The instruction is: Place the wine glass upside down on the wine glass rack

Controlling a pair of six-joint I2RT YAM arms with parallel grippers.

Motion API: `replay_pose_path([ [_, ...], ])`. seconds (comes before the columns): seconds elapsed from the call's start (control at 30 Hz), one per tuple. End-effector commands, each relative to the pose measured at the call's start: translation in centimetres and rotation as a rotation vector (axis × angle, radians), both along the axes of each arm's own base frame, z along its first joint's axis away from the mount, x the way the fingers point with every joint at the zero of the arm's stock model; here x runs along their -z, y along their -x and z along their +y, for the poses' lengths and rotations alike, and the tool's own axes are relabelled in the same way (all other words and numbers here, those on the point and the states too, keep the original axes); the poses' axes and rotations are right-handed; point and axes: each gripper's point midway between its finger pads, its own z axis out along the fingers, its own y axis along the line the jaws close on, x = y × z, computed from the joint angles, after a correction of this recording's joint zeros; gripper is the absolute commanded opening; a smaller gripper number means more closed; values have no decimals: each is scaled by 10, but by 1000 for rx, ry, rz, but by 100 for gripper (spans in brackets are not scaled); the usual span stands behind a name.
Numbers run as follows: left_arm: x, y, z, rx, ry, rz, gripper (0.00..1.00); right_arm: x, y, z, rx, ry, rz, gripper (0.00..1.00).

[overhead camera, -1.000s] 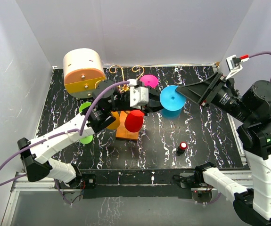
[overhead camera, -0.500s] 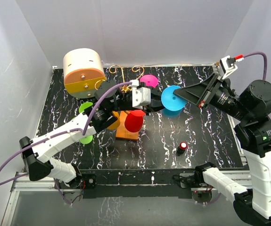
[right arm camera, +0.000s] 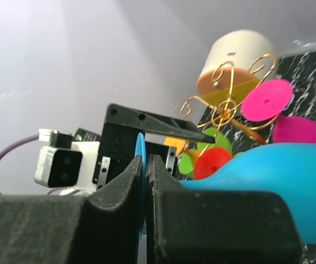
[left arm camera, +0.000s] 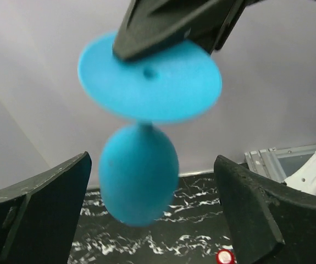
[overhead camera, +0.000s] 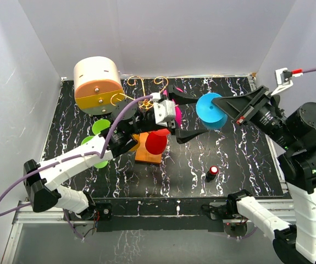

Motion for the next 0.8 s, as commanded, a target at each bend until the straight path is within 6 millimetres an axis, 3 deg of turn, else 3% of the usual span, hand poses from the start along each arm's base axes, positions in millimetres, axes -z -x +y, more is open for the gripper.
replay_pose_path([
  [0.0, -32, 5, 31, -60, 156, 63, 95, -26, -16, -29, 205, -17, -132, 0],
  [0.1, -42, 8, 46, -79, 188, 135, 98, -33, -26, -30, 230, -25, -178, 0],
  [0.27, -52, 2, 81, -194, 208, 243, 99, -19, -65, -23, 253, -6, -179, 0],
  [0.43, -34, -12, 125, -403, 167, 376, 98, -12, -110, -23, 326, 11, -175, 0],
  [0.77, -10, -9, 226, -700, 158, 502, 98, 0, -192, 0, 329, -41, -125, 0],
])
